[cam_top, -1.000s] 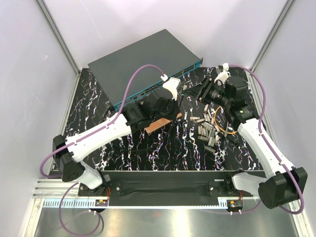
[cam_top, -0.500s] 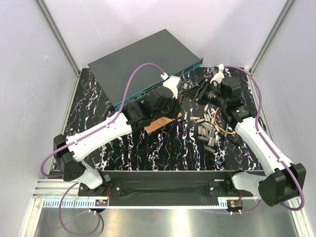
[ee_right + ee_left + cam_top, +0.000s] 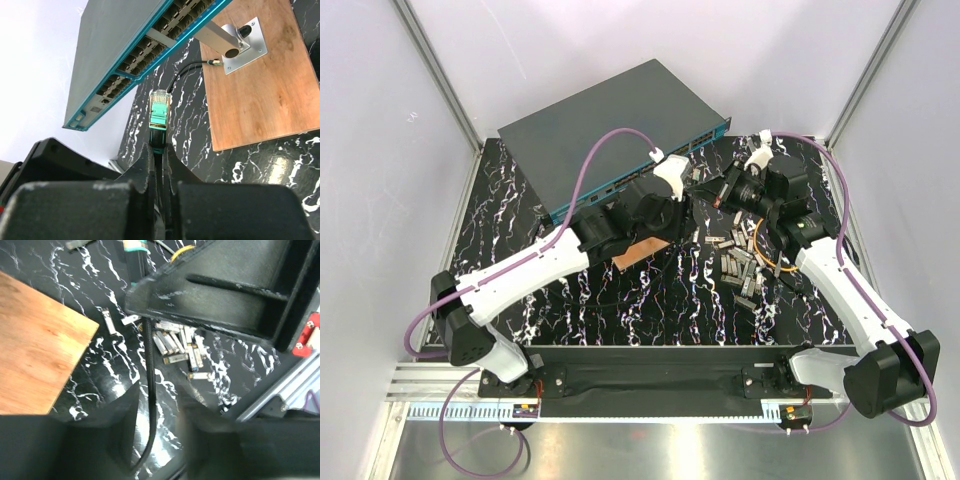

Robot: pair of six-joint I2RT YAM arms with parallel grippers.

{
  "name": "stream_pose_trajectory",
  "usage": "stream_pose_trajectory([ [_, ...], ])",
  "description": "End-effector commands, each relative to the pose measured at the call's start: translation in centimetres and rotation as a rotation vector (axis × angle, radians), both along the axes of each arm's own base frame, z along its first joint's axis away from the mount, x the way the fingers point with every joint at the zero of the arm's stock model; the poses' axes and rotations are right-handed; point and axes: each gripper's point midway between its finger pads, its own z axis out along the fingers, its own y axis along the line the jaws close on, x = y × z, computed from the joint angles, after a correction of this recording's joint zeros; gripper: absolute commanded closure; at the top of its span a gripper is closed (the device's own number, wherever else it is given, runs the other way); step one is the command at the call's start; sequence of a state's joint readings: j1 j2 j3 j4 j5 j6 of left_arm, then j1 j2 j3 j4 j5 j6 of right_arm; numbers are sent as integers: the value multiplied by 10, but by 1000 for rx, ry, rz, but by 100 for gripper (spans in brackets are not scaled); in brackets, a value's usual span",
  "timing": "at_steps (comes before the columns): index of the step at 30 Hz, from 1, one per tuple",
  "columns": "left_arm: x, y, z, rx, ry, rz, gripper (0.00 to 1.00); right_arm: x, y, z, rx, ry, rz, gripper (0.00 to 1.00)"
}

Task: Insert the plug into the switch port

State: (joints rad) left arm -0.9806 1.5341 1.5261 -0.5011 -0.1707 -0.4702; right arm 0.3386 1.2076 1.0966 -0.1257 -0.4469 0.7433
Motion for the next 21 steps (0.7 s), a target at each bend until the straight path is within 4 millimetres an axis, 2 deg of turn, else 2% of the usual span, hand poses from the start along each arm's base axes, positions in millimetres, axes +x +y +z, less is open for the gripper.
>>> stream_pose_trajectory([
  [1,-9,-8,43,-88,-46,-94,51,-5,2,26,-23,-113,37,100],
  [3,-9,3,57,-76,-83,-151,48,-13,0,18,-87,-122,74,100],
  [4,-16,11,72,-97,-102,-196,45,-19,-2,23,-106,-147,92,100],
  [5,-25,18,73,-90,-79,-248,42,-23,-3,21,-153,-185,127,100],
  [6,-21,36,89,-101,-116,-245,40,-34,-2,15,-176,-166,176,100],
  [7,-32,42,92,-107,-99,-311,35,-39,-3,16,-214,-201,211,100],
  [8,-31,53,98,-102,-115,-314,34,-43,-3,14,-231,-199,237,100],
  [9,-19,71,104,-82,-151,-281,32,-53,-3,6,-250,-160,277,100],
  [10,-25,83,112,-85,-166,-300,29,-54,-3,7,-274,-173,304,100],
  [11,-21,94,117,-70,-192,-286,28,-56,-3,5,-284,-164,322,100],
  [12,-10,110,119,-29,-225,-243,28,-63,-2,1,-291,-139,353,100],
  [14,0,136,120,47,-261,-165,27,-61,1,2,-319,-145,381,100],
  [15,7,151,121,73,-274,-116,27,-65,7,-4,-331,-124,412,100],
  [16,11,162,118,101,-273,-78,27,-65,10,4,-339,-144,421,100],
  [21,40,225,106,167,-226,126,26,-75,35,2,-410,-166,521,100],
])
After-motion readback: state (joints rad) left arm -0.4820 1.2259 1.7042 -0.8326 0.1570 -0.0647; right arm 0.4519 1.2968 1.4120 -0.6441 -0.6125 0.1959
